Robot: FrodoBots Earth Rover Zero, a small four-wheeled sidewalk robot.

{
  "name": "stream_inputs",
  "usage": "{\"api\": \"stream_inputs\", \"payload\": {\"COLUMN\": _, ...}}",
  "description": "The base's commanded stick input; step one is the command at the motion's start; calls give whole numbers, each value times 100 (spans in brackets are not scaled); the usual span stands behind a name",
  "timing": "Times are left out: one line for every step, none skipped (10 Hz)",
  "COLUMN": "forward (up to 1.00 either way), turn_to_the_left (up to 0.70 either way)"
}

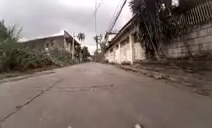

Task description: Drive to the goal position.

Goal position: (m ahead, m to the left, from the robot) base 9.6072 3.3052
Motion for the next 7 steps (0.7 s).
{"api": "stream_inputs", "payload": {"forward": 40, "turn_to_the_left": 3}}
{"api": "stream_inputs", "payload": {"forward": 39, "turn_to_the_left": 3}}
{"api": "stream_inputs", "payload": {"forward": 39, "turn_to_the_left": 3}}
{"api": "stream_inputs", "payload": {"forward": 52, "turn_to_the_left": 3}}
{"api": "stream_inputs", "payload": {"forward": 100, "turn_to_the_left": 3}}
{"api": "stream_inputs", "payload": {"forward": 100, "turn_to_the_left": 3}}
{"api": "stream_inputs", "payload": {"forward": 100, "turn_to_the_left": 3}}
